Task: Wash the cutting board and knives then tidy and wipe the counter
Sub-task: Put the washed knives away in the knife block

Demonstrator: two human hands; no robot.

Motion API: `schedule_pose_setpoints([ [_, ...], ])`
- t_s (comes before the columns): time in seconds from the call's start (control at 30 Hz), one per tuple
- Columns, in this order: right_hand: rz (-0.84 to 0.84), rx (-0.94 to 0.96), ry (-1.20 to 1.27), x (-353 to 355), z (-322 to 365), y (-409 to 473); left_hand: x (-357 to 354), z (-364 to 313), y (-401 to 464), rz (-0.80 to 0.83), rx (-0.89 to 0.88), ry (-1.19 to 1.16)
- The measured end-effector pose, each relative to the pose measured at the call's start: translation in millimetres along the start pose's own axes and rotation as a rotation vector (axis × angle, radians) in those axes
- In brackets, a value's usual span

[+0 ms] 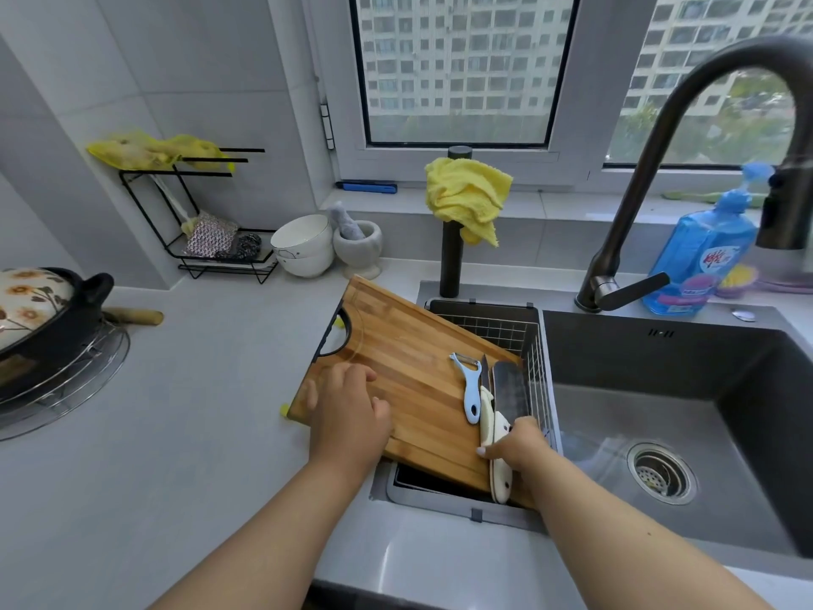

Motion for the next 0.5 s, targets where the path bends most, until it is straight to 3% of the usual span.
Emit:
schedule_pose_setpoints([
  [0.23,0.020,0.048,0.046,4.4,-2.2,-10.1,0.6,-6.5,-5.8,0.034,0.014,0.010],
  [0.5,-0.165,0.157,0.428,23.4,26.4,-30.5,3.5,-11.3,-12.4,0.034,0.018,-0.033],
])
Point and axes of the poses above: each hand's wrist, its own y-axis towards the middle knuckle, its own x-axis out of the back of the hand, z = x × y, the point moved 2 cm from there along y, towards the middle knuckle, and after that the axes turned 6 degrees about z, right-handed, at the moved point
